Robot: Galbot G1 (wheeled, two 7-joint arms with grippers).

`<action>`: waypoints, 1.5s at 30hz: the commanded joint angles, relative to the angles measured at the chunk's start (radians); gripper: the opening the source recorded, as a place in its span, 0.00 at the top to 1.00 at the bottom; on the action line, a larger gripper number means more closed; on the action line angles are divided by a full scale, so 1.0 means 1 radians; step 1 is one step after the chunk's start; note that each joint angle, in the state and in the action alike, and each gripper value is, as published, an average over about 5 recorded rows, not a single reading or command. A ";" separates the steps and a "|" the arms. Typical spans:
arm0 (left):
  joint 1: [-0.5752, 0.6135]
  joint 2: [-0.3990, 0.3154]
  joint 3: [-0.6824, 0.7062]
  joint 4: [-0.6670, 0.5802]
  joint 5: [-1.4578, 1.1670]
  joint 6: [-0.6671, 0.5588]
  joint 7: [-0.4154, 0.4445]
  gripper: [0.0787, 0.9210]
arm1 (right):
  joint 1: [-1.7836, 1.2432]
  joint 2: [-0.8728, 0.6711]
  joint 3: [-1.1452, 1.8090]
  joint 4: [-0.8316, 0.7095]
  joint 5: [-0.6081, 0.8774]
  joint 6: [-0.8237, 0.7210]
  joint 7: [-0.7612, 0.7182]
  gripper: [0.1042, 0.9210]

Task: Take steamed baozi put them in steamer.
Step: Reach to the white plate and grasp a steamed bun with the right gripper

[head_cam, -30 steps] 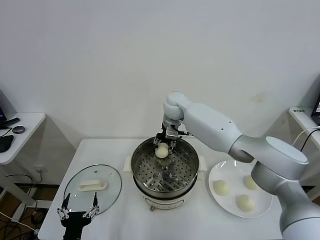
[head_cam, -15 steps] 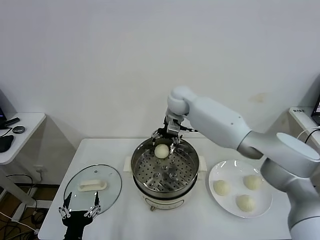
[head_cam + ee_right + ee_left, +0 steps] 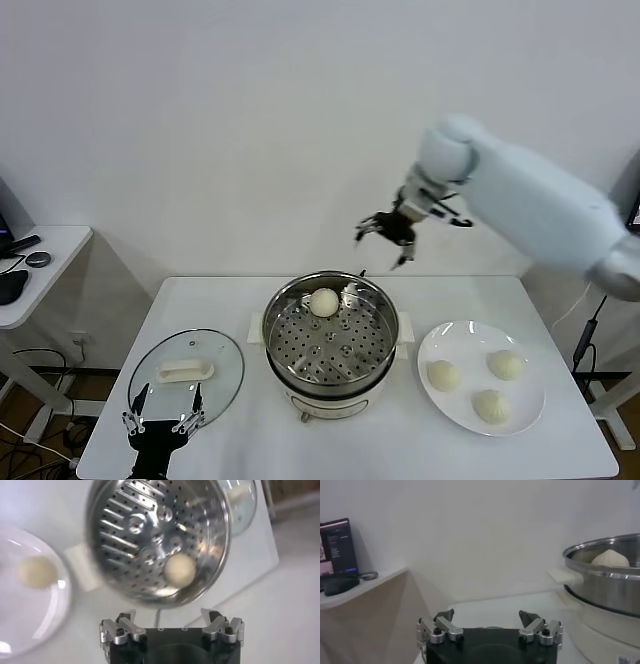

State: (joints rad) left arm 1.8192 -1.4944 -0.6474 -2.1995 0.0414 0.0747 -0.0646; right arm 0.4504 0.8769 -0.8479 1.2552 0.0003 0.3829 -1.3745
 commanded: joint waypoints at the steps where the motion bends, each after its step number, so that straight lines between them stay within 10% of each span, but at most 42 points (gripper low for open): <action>1: 0.001 0.008 0.004 -0.002 -0.001 0.001 0.000 0.12 | -0.018 -0.379 -0.060 0.170 0.136 -0.469 0.000 0.12; 13: 0.008 0.007 0.010 -0.003 0.000 0.007 0.003 0.12 | -0.393 -0.411 0.080 0.272 0.053 -0.745 0.039 0.12; 45: -0.003 -0.003 -0.001 0.020 0.006 0.023 0.006 0.12 | -0.661 -0.206 0.231 0.132 -0.153 -0.744 0.160 0.12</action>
State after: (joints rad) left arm 1.8169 -1.4982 -0.6492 -2.1822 0.0473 0.0977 -0.0594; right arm -0.1635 0.6485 -0.6444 1.4023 -0.1319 -0.3492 -1.2468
